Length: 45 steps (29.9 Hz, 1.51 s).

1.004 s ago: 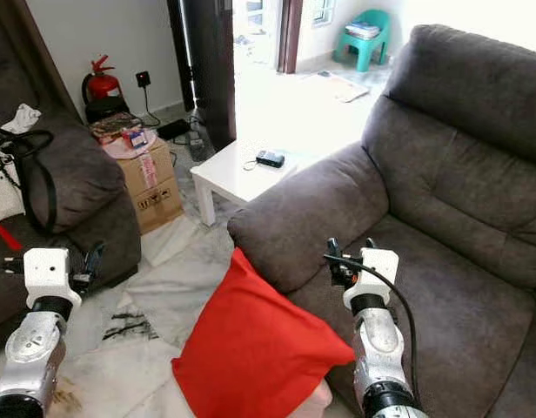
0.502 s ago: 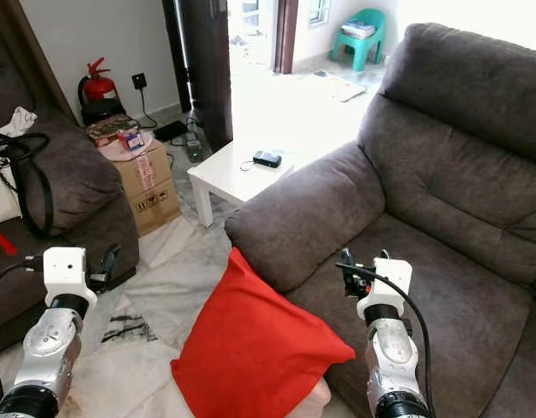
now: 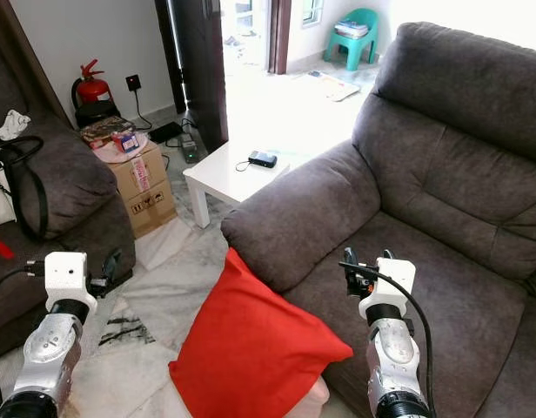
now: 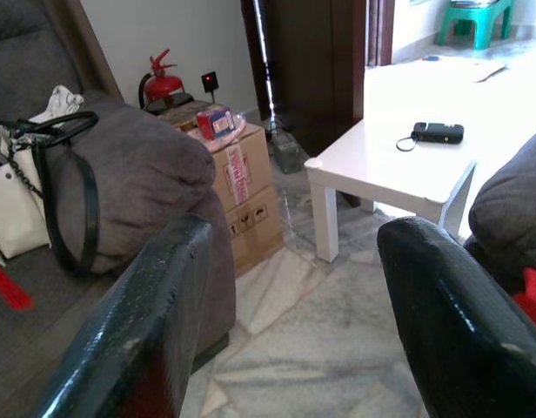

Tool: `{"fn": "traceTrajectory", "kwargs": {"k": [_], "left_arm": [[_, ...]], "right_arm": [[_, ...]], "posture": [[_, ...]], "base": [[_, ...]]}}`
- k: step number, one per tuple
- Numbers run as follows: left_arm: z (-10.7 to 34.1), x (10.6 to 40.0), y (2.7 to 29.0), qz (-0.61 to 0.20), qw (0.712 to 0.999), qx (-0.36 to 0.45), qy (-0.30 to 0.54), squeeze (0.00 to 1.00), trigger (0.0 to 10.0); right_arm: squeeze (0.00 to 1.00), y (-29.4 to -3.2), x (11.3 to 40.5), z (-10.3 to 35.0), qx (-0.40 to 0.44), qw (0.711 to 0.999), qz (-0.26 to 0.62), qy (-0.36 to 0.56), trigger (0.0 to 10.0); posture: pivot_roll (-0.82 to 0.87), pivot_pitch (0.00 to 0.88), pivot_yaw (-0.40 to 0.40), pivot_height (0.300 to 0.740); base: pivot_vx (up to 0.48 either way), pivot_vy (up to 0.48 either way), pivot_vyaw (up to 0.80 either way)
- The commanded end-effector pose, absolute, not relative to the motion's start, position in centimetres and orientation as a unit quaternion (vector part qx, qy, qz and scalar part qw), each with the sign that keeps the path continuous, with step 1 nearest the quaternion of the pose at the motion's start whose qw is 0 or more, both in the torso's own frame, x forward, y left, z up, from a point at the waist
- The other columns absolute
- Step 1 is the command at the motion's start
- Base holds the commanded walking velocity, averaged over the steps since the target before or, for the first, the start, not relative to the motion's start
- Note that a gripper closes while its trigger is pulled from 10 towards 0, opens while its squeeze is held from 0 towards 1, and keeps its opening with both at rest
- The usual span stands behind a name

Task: Move the pillow to the sofa from floor

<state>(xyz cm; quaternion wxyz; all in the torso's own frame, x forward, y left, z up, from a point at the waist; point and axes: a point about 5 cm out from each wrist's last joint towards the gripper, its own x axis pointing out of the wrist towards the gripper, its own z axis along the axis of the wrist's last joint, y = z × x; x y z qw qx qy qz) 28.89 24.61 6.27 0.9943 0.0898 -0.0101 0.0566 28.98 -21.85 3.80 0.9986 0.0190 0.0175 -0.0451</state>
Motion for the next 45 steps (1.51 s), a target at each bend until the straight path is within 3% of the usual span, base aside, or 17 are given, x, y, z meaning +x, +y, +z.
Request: {"fn": "traceTrajectory", "kwargs": {"k": [1,41,45], "left_arm": [[6.4,28.8,24.6,0.053,0.994,0.093,-0.012,0.00,10.0],[6.7,27.8,24.4,0.055,0.994,0.097,-0.023,0.00,10.0],[6.4,27.6,24.3,0.053,0.994,0.098,-0.018,0.00,10.0]], "right_arm": [[0.00,-22.2,28.7,3.7,0.020,0.998,-0.052,0.016,10.0],[0.00,-21.3,28.9,4.2,0.013,1.000,-0.019,0.010,10.0],[0.00,-21.2,29.0,4.2,0.013,1.000,-0.019,0.015,10.0]], "posture": [[0.11,0.000,-0.024,0.740],[0.12,0.039,-0.045,0.740],[0.12,0.047,-0.043,0.717]], "base": [[0.000,0.000,0.00],[0.000,0.000,0.00],[0.000,0.000,0.00]]}}
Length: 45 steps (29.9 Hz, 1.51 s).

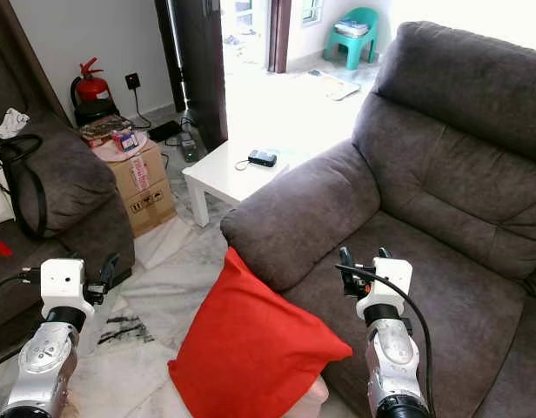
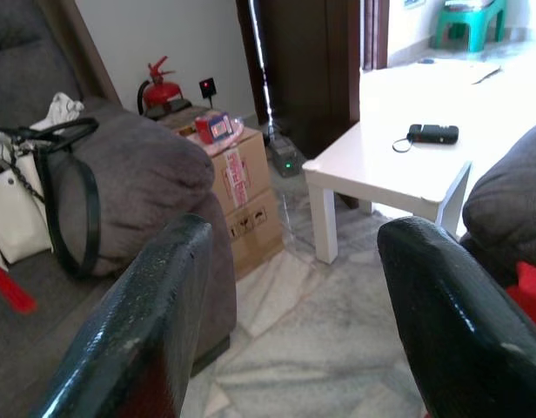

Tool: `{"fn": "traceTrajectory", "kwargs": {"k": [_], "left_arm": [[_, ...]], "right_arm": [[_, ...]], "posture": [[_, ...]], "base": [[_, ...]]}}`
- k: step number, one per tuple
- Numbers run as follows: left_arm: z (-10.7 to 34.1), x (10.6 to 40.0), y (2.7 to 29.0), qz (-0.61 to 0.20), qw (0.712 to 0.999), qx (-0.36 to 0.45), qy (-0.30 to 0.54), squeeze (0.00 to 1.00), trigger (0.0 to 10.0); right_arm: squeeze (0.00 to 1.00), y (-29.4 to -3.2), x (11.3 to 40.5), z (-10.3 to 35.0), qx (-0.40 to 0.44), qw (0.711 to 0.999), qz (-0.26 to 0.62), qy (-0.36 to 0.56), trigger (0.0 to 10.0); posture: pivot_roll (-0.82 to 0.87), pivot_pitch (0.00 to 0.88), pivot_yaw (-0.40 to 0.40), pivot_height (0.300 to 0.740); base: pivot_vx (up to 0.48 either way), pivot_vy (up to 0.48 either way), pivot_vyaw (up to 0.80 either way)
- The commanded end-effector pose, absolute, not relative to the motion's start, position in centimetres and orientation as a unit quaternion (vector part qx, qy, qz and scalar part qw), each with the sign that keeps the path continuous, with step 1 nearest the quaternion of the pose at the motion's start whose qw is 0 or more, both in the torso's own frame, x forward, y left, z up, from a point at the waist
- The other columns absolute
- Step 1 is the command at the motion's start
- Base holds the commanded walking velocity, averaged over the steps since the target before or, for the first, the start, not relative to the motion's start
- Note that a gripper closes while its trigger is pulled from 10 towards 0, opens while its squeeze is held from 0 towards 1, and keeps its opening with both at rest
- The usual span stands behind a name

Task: Move the pillow to the sofa from floor

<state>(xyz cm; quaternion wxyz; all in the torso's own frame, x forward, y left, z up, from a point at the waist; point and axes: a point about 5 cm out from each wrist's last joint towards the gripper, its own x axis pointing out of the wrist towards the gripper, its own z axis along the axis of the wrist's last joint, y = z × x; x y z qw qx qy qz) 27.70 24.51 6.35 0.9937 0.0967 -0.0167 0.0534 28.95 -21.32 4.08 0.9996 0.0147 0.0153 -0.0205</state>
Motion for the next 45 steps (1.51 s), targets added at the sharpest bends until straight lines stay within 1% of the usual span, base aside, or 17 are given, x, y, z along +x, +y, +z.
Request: {"fn": "traceTrajectory", "kwargs": {"k": [1,5,9,10,12,13,16,32,45], "left_arm": [[6.4,27.6,24.2,0.052,0.994,0.098,-0.018,0.00,10.0],[6.5,27.7,24.1,0.051,0.994,0.098,-0.017,0.00,10.0],[6.5,27.8,24.0,0.051,0.994,0.096,-0.018,0.00,10.0],[6.5,27.8,24.0,0.051,0.994,0.096,-0.018,0.00,10.0],[6.5,27.8,24.0,0.052,0.994,0.095,-0.018,0.00,10.0],[6.5,27.8,24.0,0.052,0.994,0.095,-0.018,0.00,10.0],[6.5,27.7,23.9,0.053,0.994,0.094,-0.018,0.00,10.0],[6.1,27.8,23.3,0.047,0.996,0.075,-0.006,0.00,10.0],[6.3,28.0,22.8,0.038,0.997,0.059,-0.015,0.00,10.0]], "right_arm": [[0.00,-21.2,29.0,4.2,0.013,1.000,-0.019,0.015,10.0],[0.00,-21.1,28.9,4.0,0.013,1.000,-0.016,0.018,10.0],[0.00,-20.9,28.9,4.0,0.012,1.000,-0.009,0.021,10.0],[0.00,-20.9,28.9,4.0,0.012,1.000,-0.009,0.021,10.0],[0.00,-20.9,29.0,4.0,0.011,1.000,-0.007,0.022,10.0],[0.00,-20.9,29.0,4.0,0.011,1.000,-0.007,0.022,10.0],[0.00,-20.8,29.0,4.1,0.010,1.000,-0.004,0.020,10.0],[0.00,-20.4,29.1,4.2,0.007,1.000,0.011,0.017,10.0],[0.00,-20.1,29.2,4.3,0.001,1.000,0.025,0.019,10.0]], "posture": [[0.12,0.047,-0.044,0.712],[0.12,0.051,-0.046,0.682],[0.12,0.052,-0.050,0.659],[0.12,0.052,-0.050,0.659],[0.12,0.051,-0.054,0.639],[0.12,0.051,-0.054,0.639],[0.12,0.051,-0.057,0.619],[0.12,0.050,-0.060,0.619],[0.12,0.039,-0.063,0.619]], "base": [[0.000,0.000,0.00],[0.000,0.000,0.00],[0.000,0.000,0.00],[0.000,0.000,0.00],[0.000,0.000,0.00],[0.000,0.000,0.00],[0.000,0.000,0.00],[0.000,0.000,0.00],[0.000,0.000,0.00]]}}
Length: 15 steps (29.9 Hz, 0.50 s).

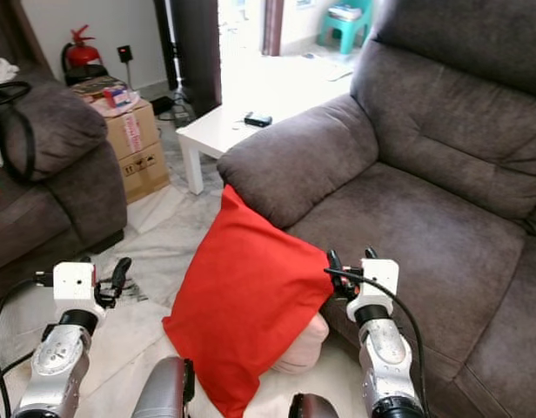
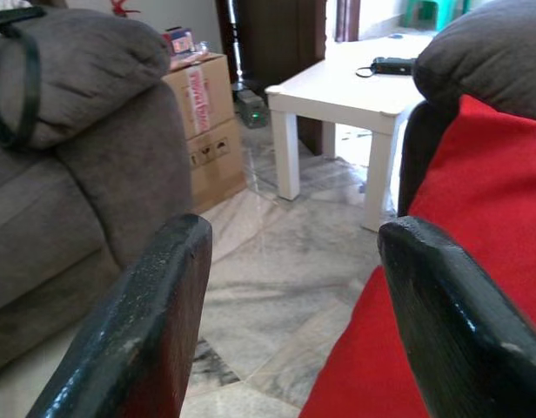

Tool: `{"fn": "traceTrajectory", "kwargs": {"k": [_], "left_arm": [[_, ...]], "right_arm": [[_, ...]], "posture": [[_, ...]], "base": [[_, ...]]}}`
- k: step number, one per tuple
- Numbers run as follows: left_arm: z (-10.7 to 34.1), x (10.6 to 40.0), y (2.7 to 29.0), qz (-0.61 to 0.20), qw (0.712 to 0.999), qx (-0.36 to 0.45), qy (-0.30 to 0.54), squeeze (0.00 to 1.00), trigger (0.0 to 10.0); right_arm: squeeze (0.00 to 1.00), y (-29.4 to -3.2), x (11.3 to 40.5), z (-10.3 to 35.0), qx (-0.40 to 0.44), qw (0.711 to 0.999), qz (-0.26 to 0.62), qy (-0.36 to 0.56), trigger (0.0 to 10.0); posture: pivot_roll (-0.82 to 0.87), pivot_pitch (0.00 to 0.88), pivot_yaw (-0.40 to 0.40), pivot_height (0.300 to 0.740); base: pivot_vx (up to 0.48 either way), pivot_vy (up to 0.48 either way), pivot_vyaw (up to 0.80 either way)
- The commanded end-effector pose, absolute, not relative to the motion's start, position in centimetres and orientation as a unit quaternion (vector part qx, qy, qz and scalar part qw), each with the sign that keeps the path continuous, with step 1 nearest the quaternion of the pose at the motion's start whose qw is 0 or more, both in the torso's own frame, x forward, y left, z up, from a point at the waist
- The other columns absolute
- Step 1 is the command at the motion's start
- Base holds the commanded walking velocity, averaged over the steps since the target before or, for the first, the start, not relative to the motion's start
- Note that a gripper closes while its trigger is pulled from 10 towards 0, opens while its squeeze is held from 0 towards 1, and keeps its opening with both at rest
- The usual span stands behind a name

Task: Move the pillow to the sofa from floor

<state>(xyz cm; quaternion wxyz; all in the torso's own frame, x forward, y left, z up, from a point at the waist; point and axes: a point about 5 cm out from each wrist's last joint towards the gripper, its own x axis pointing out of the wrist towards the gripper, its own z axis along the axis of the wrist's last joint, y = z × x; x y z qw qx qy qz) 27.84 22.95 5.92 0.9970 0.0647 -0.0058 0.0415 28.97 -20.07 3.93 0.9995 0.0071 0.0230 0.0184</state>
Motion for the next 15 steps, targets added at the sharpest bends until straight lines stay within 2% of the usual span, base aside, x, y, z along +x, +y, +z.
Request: {"fn": "traceTrajectory", "kwargs": {"k": [1,3,8,10,15], "left_arm": [[6.35,28.05,22.78,0.037,0.997,0.059,-0.015,0.00,10.0],[6.35,28.08,22.86,0.040,0.997,0.062,-0.013,0.00,10.0],[6.36,28.11,23.03,0.043,0.997,0.064,-0.010,0.00,10.0],[6.36,28.02,23.09,0.044,0.997,0.066,-0.010,0.00,10.0],[6.26,27.93,23.11,0.043,0.997,0.068,-0.007,0.00,10.0]], "right_arm": [[0.00,-20.02,29.24,4.31,-0.001,0.999,0.027,0.018,10.0],[0.00,-19.93,29.24,4.34,-0.004,0.999,0.031,0.017,10.0],[0.00,-19.68,29.17,4.31,-0.004,0.999,0.036,0.015,10.0],[0.00,-19.69,29.12,4.25,0.008,0.999,0.030,0.016,10.0],[0.00,-19.68,29.13,4.26,0.006,0.999,0.033,0.017,10.0]], "posture": [[0.12,0.039,-0.063,0.619],[0.12,0.045,-0.063,0.619],[0.12,0.051,-0.062,0.619],[0.12,0.057,-0.062,0.619],[0.12,0.061,-0.064,0.619]], "base": [[0.000,0.000,0.00],[0.000,0.000,0.00],[0.000,0.000,0.80],[0.000,0.000,0.00],[0.263,0.000,0.00]]}}
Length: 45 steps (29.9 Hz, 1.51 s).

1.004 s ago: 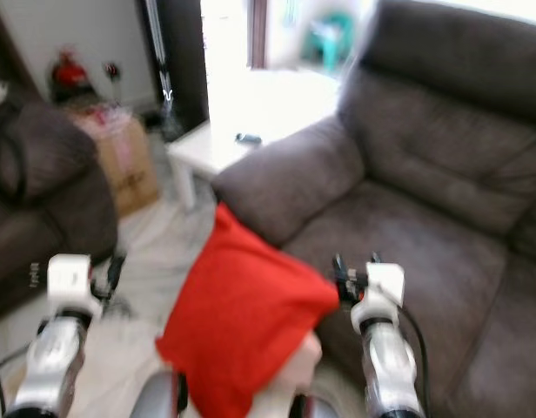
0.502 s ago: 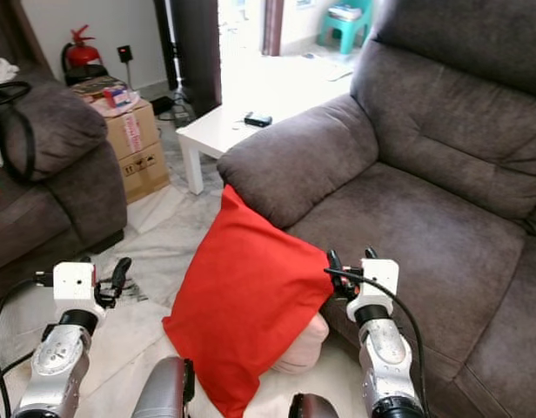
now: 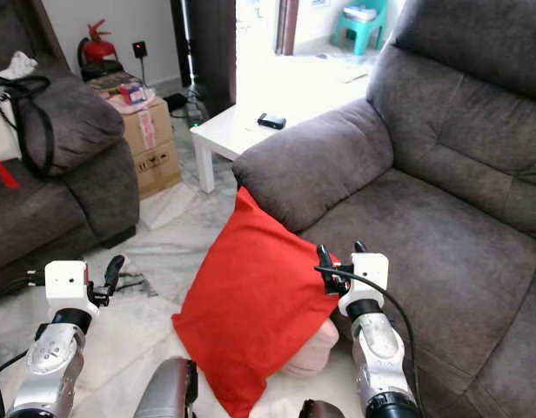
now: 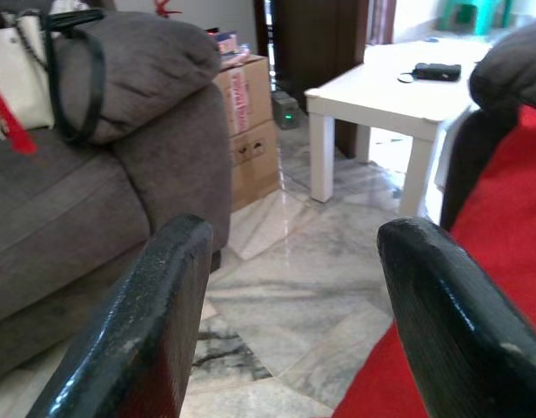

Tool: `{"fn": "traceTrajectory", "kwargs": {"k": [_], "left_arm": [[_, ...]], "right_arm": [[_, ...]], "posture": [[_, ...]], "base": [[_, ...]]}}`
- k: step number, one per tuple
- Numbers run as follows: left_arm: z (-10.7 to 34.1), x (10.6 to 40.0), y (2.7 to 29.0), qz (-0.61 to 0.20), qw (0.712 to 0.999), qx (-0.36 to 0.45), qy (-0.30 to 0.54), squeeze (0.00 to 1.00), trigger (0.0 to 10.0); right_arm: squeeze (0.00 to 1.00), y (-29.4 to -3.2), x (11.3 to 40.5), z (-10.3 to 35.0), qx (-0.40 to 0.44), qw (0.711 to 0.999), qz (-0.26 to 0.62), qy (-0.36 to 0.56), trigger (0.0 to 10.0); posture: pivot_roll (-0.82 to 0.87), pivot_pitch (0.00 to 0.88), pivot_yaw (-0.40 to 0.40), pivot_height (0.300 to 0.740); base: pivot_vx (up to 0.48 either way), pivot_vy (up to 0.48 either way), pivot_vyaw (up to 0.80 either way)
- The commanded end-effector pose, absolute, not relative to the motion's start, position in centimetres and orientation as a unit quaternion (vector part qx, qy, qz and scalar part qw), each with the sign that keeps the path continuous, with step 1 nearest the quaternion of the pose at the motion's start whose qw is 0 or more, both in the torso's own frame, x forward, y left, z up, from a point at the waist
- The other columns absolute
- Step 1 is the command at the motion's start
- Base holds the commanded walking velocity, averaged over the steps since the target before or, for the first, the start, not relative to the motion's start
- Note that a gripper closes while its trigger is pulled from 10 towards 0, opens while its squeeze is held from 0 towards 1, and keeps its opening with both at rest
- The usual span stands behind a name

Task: Move the pillow to the sofa from floor

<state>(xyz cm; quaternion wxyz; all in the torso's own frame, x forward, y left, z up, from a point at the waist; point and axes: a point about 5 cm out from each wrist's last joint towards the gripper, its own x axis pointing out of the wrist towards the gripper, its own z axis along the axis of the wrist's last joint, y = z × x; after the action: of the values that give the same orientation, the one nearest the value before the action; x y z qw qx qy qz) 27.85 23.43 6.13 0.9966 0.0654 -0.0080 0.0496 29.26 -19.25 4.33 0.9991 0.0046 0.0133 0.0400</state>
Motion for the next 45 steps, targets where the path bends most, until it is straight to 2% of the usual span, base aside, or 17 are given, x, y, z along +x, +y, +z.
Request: {"fn": "traceTrajectory", "kwargs": {"k": [1,25,45], "left_arm": [[6.3,27.9,23.1,0.043,0.997,0.068,-0.007,0.00,10.0],[6.2,28.0,22.9,0.037,0.997,0.073,-0.005,0.00,10.0],[5.8,27.7,22.5,0.015,0.997,0.081,0.006,0.00,10.0]], "right_arm": [[0.00,-19.7,29.1,4.3,0.006,0.999,0.033,0.017,10.0],[0.00,-19.4,29.1,4.0,-0.001,0.999,0.041,0.026,10.0],[0.00,-20.6,28.6,2.7,0.030,0.997,0.001,0.066,10.0]], "posture": [[0.12,0.061,-0.064,0.619],[0.12,0.069,-0.062,0.619],[0.12,0.063,-0.062,0.619]], "base": [[0.289,0.000,0.00],[0.302,0.000,0.11],[0.000,0.000,0.00]]}}
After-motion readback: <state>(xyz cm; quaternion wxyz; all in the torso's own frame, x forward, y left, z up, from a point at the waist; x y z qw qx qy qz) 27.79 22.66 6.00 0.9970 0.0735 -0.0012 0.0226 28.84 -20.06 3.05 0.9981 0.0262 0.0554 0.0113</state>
